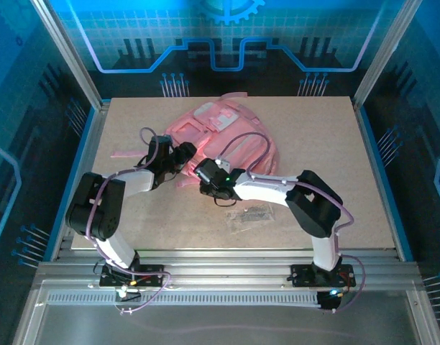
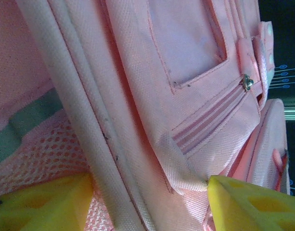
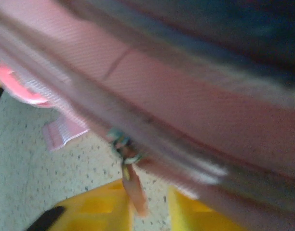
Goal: Pack the student bag
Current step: Zip the student bag at the top-center of the table.
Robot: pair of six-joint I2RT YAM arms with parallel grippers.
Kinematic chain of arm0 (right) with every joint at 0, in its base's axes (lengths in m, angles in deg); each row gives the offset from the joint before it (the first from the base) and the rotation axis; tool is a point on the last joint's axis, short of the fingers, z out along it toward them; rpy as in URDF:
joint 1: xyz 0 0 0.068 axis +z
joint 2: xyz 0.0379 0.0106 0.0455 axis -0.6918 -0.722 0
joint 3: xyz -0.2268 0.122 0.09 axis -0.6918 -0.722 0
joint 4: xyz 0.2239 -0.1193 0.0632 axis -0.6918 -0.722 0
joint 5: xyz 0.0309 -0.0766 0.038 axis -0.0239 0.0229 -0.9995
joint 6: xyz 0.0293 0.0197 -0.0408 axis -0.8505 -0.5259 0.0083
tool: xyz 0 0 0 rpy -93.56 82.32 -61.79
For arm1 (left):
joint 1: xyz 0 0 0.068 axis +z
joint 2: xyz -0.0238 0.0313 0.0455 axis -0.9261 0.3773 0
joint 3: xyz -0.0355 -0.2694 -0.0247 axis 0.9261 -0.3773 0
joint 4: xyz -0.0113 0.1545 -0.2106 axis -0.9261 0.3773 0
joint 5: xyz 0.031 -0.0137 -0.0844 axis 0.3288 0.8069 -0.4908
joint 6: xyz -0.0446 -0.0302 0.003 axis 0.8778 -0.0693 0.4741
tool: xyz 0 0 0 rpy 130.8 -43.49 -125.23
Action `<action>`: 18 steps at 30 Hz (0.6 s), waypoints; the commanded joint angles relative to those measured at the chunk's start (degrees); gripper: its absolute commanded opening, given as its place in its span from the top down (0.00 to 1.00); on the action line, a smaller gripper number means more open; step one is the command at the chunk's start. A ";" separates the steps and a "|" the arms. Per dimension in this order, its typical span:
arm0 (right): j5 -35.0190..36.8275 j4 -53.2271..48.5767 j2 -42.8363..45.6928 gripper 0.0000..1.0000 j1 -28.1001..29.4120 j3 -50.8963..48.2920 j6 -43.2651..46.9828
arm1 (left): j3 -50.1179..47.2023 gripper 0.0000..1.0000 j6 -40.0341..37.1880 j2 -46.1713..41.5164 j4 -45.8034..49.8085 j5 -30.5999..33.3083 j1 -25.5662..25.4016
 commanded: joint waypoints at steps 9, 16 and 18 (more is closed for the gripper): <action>0.22 1.93 6.47 1.00 -1.46 -6.94 7.87 | 2.25 0.55 1.88 6.44 -5.43 1.78 1.35; -5.22 -4.91 16.53 1.00 -2.71 -14.63 20.31 | 7.89 0.57 0.42 9.92 -3.15 2.48 1.71; -5.38 -8.65 19.42 1.00 -3.89 -15.18 23.48 | 9.35 0.57 -0.48 10.19 -2.10 2.70 1.88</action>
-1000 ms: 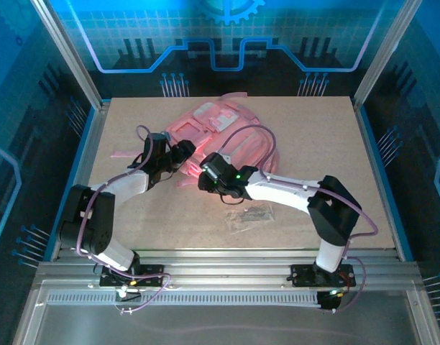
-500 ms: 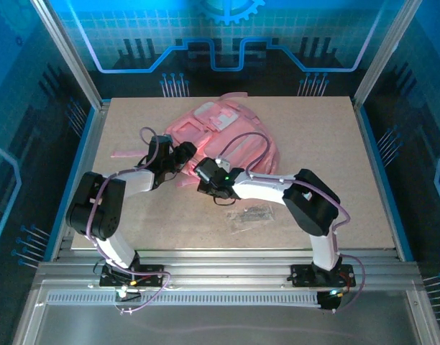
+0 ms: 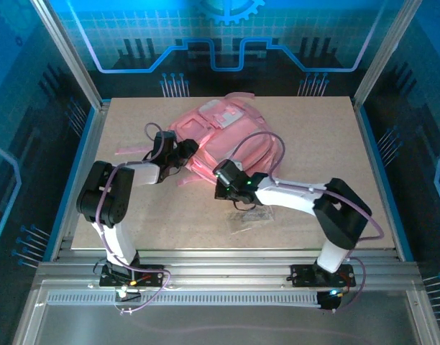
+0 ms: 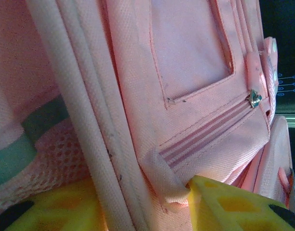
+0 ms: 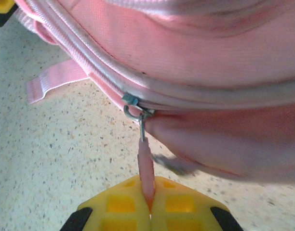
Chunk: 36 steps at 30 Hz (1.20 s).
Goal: Pack the student bag
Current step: Zip the student bag at the top-center of the table.
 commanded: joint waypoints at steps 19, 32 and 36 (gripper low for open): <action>-18.23 -10.70 7.22 1.00 -14.26 3.06 29.90 | 8.49 0.36 -5.09 -3.48 16.60 -8.06 4.88; -25.36 -3.22 3.14 1.00 -13.81 4.87 32.87 | -10.09 0.31 7.53 -17.28 8.13 3.36 -11.81; -26.59 -0.21 5.06 1.00 -13.81 1.13 32.06 | -6.19 0.35 7.92 -11.61 5.42 4.26 -13.50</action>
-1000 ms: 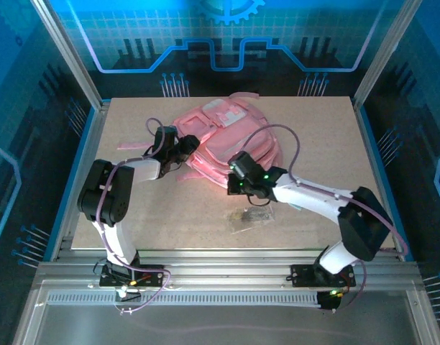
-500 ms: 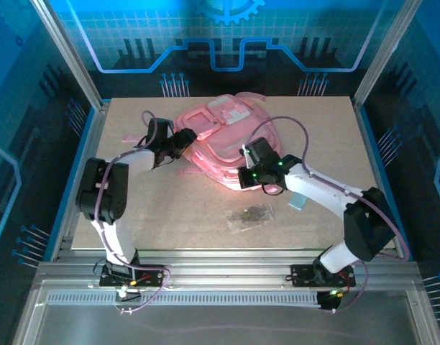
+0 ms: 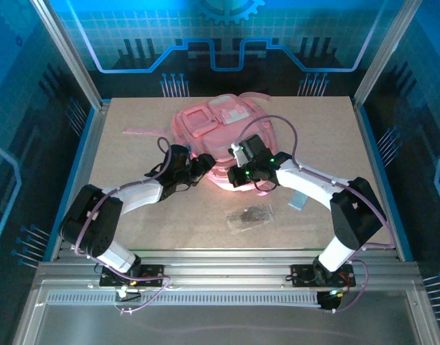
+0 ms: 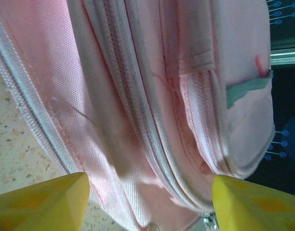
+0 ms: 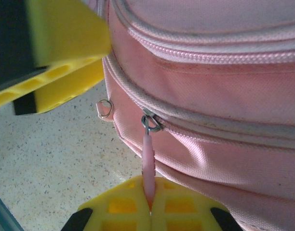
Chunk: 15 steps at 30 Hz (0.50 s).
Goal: Pack the student bag
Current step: Zip the student bag at the top-center of the table.
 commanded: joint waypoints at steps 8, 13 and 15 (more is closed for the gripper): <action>-0.42 3.76 5.55 1.00 -0.40 -5.77 2.14 | 6.39 1.00 2.03 11.44 -6.05 4.92 -2.15; 5.89 -1.43 7.08 1.00 -5.46 -6.11 4.56 | 5.97 1.00 -1.65 7.63 -2.08 7.45 -1.55; 5.83 -1.63 8.19 1.00 -8.90 -7.07 4.77 | 5.94 1.00 -2.56 6.20 -0.39 7.10 -0.48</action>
